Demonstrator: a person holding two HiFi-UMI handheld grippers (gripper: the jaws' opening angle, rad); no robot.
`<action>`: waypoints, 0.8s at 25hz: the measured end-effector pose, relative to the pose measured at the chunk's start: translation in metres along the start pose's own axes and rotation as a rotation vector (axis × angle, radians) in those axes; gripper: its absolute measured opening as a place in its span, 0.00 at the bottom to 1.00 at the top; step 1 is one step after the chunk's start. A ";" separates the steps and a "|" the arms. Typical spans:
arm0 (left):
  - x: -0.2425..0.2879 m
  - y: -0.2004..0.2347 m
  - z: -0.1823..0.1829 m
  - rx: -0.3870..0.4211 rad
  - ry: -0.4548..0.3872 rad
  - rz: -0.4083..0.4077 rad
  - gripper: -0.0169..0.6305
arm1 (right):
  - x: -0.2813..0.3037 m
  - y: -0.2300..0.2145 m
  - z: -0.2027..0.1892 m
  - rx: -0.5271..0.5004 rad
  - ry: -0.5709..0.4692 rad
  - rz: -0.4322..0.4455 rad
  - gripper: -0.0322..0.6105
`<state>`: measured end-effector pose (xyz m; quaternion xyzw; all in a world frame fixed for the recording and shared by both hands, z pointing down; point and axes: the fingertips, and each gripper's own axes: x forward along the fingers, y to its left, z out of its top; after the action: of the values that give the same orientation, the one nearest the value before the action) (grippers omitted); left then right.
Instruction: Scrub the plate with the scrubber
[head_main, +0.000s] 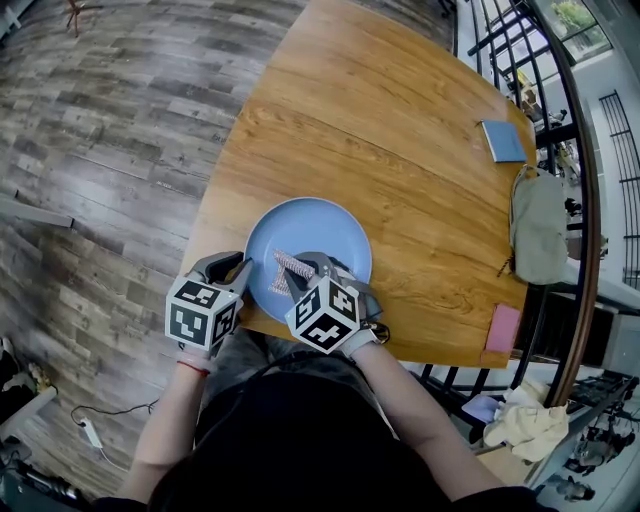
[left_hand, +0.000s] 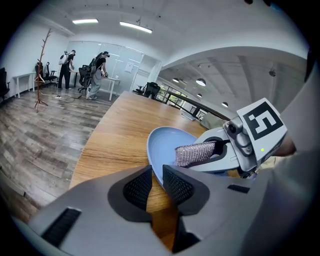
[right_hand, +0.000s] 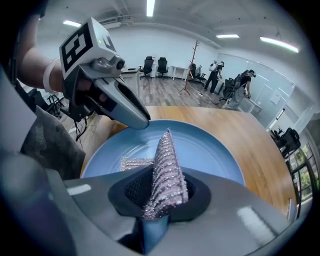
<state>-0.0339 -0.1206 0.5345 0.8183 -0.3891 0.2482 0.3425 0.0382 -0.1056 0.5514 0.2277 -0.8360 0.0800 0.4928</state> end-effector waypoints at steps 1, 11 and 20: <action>0.000 -0.001 0.000 0.000 0.002 0.000 0.13 | 0.003 -0.001 0.004 -0.013 -0.008 0.002 0.15; 0.001 -0.002 0.000 -0.009 0.002 0.004 0.13 | 0.019 -0.041 0.026 -0.017 -0.052 -0.064 0.15; 0.001 -0.001 -0.001 -0.010 -0.001 0.011 0.12 | 0.011 -0.059 0.011 0.018 -0.040 -0.139 0.15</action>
<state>-0.0327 -0.1191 0.5353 0.8146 -0.3951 0.2476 0.3450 0.0528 -0.1652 0.5497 0.2911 -0.8270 0.0484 0.4785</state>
